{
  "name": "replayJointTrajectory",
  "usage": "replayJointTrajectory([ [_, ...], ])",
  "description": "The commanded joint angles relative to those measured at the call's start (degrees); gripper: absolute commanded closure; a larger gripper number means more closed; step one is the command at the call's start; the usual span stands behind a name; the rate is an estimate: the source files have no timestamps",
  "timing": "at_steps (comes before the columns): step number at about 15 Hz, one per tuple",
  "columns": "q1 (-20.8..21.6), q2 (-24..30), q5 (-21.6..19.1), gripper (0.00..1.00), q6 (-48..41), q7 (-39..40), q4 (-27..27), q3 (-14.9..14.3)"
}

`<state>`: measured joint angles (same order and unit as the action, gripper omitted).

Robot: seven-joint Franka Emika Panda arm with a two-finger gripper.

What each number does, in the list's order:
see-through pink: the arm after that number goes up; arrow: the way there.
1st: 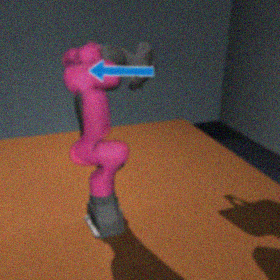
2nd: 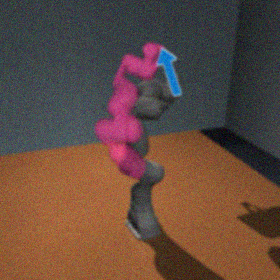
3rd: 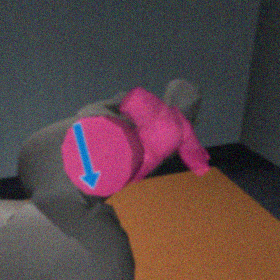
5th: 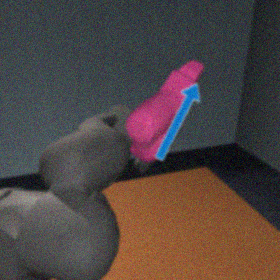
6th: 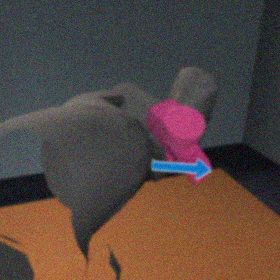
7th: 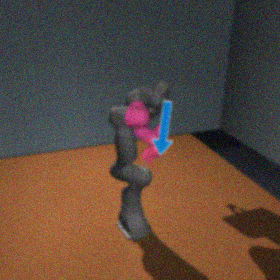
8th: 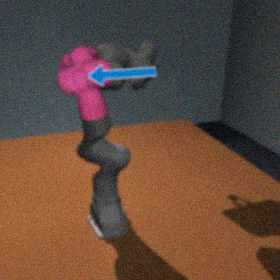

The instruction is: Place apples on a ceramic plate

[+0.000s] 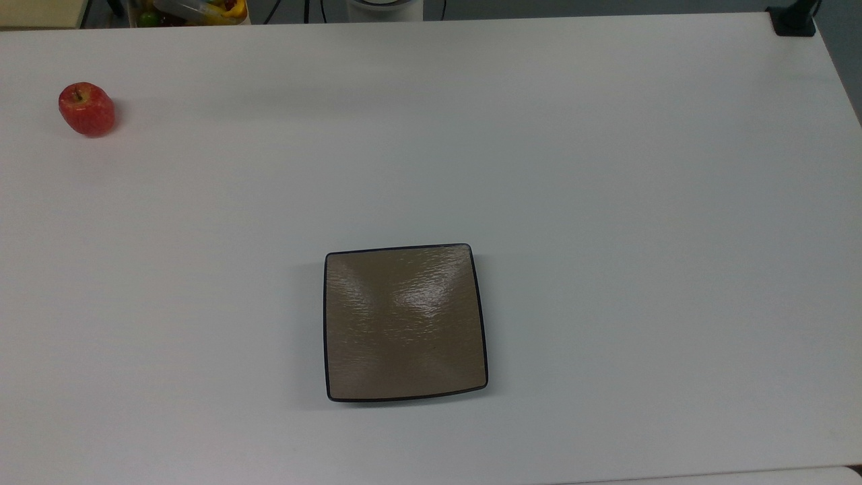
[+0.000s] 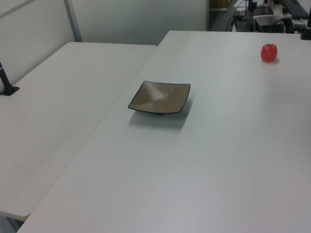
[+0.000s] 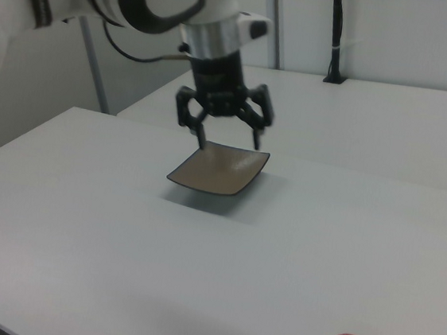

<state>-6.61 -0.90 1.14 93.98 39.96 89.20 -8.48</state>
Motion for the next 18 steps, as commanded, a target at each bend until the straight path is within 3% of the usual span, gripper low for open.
replayJointTrajectory([
  [1,-2.17,-3.14,0.01,0.00,3.20,6.52,-1.31,-3.64],
  [6,-6.39,-8.84,-0.43,0.00,12.52,10.05,0.01,-6.99],
  [11,-9.21,-12.19,-0.35,0.00,21.76,10.05,4.93,-7.26],
  [18,-10.96,-16.67,2.01,0.00,22.56,11.63,7.75,-7.26],
])
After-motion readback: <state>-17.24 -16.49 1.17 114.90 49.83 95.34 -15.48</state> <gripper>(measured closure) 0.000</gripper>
